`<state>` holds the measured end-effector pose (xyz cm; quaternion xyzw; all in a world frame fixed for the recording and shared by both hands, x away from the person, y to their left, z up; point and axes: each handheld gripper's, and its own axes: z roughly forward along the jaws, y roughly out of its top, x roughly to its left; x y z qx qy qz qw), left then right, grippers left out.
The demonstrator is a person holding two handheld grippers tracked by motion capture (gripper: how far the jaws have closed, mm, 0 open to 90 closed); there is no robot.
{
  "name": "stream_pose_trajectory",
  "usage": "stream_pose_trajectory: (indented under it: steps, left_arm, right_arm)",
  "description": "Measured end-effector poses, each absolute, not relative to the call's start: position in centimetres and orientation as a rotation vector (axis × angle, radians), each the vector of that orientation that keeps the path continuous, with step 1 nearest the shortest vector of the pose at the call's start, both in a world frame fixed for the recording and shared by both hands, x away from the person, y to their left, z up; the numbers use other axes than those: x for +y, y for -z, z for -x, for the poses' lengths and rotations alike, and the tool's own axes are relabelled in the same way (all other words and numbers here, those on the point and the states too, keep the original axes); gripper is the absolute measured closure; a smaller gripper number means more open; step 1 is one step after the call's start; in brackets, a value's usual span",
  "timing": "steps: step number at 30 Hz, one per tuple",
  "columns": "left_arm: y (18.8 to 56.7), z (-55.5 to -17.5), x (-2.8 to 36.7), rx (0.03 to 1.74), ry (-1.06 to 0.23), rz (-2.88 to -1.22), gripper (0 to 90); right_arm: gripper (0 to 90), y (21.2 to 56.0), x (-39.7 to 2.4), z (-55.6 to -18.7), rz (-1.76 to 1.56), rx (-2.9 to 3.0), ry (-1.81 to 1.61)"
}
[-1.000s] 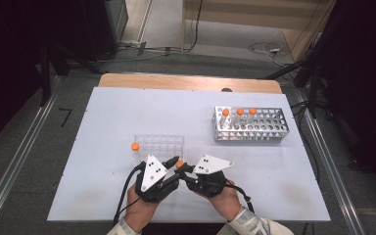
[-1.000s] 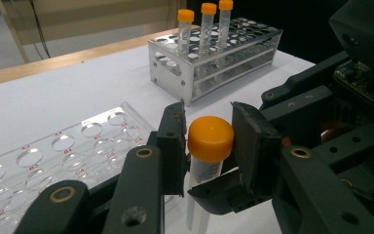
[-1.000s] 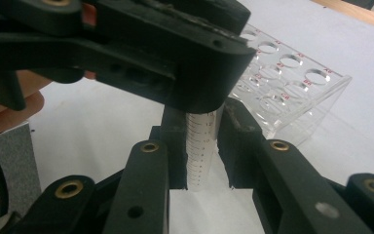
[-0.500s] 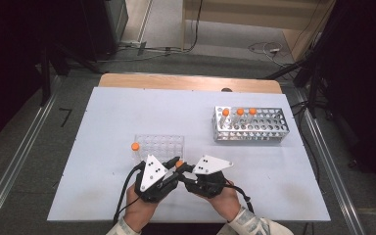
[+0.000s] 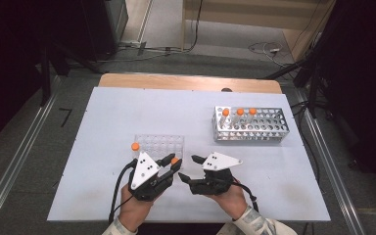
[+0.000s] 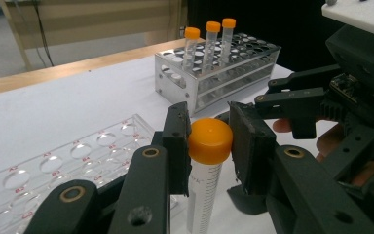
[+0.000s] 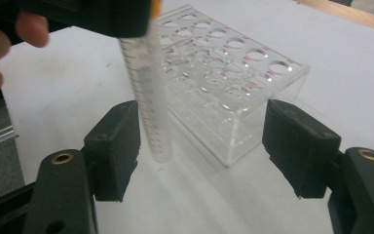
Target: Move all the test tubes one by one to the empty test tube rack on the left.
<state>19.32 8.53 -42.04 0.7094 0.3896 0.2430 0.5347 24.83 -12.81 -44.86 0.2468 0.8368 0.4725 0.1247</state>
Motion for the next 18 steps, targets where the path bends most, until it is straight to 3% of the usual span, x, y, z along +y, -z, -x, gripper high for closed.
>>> stream_pose_trajectory:
  steps: [18]
  left_arm:
    - [40.5,-19.7,10.9,0.976,-0.625,-1.637,70.1]
  right_arm:
    - [24.4,44.8,-14.7,-26.2,-0.832,2.381,-1.365]
